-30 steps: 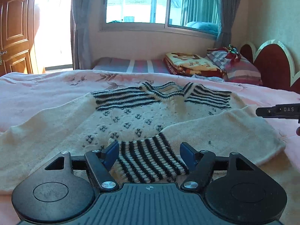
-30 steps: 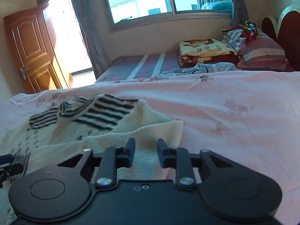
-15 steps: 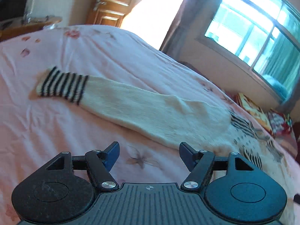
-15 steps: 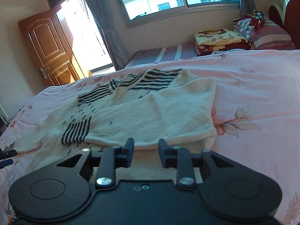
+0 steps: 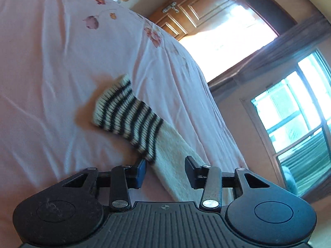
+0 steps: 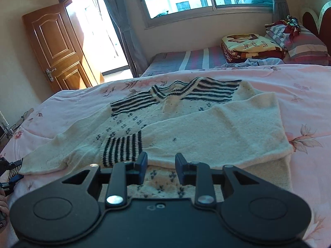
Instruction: Fold small clothes
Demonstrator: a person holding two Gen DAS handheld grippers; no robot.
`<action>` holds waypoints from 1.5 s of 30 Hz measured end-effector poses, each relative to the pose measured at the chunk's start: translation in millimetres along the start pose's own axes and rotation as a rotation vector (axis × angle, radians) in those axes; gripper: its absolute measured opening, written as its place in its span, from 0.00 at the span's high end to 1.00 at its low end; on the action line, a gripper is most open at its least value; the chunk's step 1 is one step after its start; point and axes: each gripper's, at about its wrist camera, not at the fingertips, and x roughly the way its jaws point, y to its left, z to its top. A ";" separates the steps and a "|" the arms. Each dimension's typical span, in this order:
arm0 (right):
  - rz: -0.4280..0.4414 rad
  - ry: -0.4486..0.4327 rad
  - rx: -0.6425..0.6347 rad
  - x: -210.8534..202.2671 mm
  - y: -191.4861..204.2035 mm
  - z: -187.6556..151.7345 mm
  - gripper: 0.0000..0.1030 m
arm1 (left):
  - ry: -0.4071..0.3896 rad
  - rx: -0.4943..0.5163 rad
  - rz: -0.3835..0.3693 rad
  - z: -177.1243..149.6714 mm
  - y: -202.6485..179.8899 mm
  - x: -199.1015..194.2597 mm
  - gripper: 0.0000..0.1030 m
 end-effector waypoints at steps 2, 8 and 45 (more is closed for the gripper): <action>-0.001 0.001 -0.005 4.9 9.1 4.0 0.71 | -0.003 -0.035 -0.004 9.1 9.6 6.8 0.68; -0.103 -0.013 0.011 27.6 12.3 8.6 0.71 | -0.009 -0.019 0.011 24.0 17.6 23.3 0.94; 0.093 0.001 0.380 -2.2 -103.4 6.7 0.60 | 0.257 1.067 -0.327 -271.3 -260.9 -70.4 0.48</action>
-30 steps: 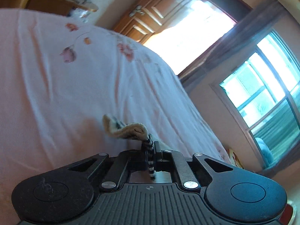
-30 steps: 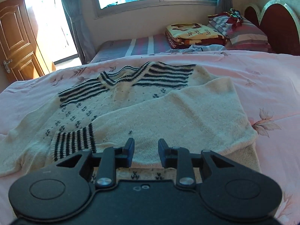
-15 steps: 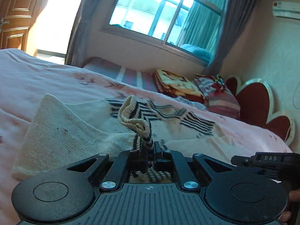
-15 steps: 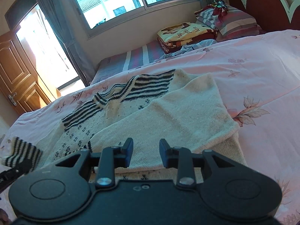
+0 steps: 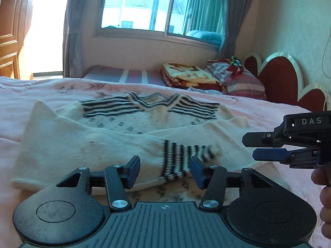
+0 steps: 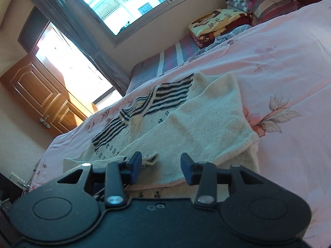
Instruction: Fold small clothes
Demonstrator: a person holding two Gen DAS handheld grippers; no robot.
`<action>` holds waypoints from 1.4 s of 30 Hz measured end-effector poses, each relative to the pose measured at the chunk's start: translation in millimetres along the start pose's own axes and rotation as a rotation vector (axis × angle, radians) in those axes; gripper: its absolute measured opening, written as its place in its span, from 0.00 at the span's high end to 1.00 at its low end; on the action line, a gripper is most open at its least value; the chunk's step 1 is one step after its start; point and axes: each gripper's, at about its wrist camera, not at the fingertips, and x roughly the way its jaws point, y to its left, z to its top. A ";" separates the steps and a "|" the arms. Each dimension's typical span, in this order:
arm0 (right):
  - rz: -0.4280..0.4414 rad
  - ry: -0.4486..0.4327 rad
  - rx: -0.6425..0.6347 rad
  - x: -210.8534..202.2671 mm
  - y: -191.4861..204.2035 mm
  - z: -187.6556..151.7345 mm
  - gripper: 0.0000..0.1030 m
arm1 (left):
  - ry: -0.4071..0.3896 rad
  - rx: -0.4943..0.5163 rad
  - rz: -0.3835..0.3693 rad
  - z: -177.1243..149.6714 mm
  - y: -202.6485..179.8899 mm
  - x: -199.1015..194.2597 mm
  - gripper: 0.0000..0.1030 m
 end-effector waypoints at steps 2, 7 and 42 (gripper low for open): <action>0.049 0.030 0.032 8.9 0.4 -3.6 0.60 | -0.021 -0.003 0.066 -5.1 27.5 -11.7 0.48; 0.066 0.074 0.068 26.8 8.8 -11.4 0.49 | -0.006 -0.057 0.232 -21.9 97.1 -33.8 0.48; -0.216 -0.047 -0.280 11.1 23.4 -5.2 0.94 | -0.009 -0.173 0.159 -9.6 143.9 18.5 0.89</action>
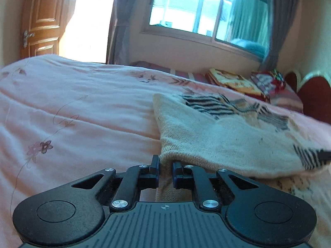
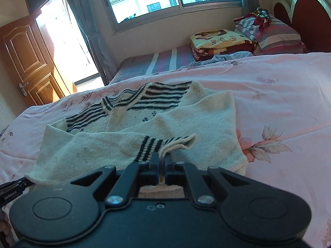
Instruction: Fold small clothes
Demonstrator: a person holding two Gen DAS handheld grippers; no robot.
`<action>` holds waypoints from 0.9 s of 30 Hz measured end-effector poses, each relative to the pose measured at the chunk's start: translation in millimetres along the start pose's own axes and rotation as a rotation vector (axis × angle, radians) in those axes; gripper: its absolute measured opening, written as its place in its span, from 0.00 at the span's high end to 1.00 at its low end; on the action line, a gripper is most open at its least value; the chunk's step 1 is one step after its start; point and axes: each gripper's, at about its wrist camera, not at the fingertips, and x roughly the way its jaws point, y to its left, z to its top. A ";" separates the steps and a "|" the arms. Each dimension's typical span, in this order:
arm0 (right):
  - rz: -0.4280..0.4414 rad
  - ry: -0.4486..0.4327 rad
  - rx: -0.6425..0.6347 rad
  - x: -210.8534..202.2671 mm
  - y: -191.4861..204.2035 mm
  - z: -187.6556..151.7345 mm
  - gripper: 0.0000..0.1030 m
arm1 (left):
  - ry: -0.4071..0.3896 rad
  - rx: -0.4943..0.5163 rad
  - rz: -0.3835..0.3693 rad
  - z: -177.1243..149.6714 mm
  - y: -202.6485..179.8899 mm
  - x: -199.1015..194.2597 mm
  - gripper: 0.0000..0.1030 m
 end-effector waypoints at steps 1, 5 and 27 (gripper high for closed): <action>0.002 -0.008 0.000 -1.2 0.9 0.0 0.94 | 0.001 -0.044 -0.002 -2.1 6.2 -0.5 0.89; -0.015 0.019 -0.022 7.5 -1.7 -4.1 0.95 | 0.048 -0.058 -0.012 -12.5 11.1 7.5 0.89; -0.017 0.015 -0.053 1.4 1.1 -9.3 0.95 | 0.074 0.052 -0.116 -4.4 -23.5 17.6 0.44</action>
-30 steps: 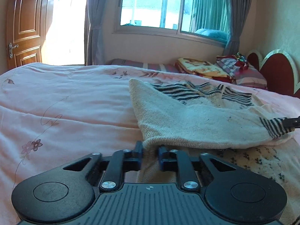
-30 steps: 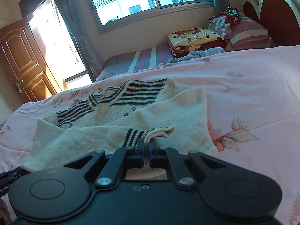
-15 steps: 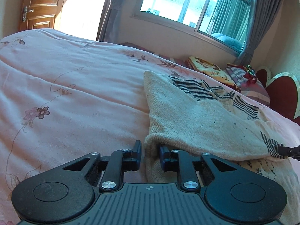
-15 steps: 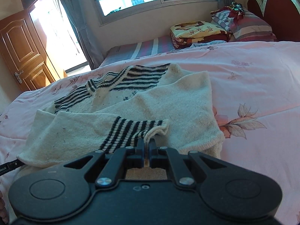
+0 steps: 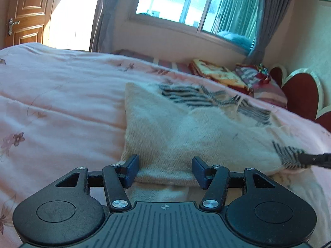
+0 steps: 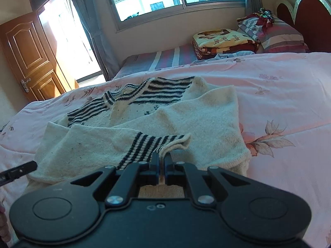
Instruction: Fold small clothes
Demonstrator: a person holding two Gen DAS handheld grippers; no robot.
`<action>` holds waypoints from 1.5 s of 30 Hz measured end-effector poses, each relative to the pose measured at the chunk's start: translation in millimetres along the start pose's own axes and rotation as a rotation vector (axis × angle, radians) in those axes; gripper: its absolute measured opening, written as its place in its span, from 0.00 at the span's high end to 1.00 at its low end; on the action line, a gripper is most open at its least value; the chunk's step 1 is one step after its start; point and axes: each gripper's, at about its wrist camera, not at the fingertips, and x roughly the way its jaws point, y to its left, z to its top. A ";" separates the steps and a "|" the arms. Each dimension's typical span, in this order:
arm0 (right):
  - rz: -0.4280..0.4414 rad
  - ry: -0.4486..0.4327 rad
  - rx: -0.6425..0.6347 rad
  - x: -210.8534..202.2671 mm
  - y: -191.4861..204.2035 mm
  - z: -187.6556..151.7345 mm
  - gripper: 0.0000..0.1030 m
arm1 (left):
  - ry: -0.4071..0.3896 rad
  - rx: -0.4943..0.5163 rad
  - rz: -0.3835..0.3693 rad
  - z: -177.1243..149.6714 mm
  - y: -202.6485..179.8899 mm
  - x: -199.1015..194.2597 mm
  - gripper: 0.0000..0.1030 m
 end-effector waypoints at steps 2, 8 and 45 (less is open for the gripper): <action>-0.031 0.056 0.018 11.9 -7.0 -4.4 0.94 | -0.002 0.059 0.012 -4.5 -6.9 -2.2 0.44; -0.002 0.008 0.042 5.4 -11.4 -4.9 0.95 | 0.012 0.090 0.013 -3.2 -8.0 -5.8 0.44; 0.146 -0.049 -0.115 61.9 59.7 37.6 0.81 | -0.039 0.175 -0.033 69.8 -44.6 53.4 0.22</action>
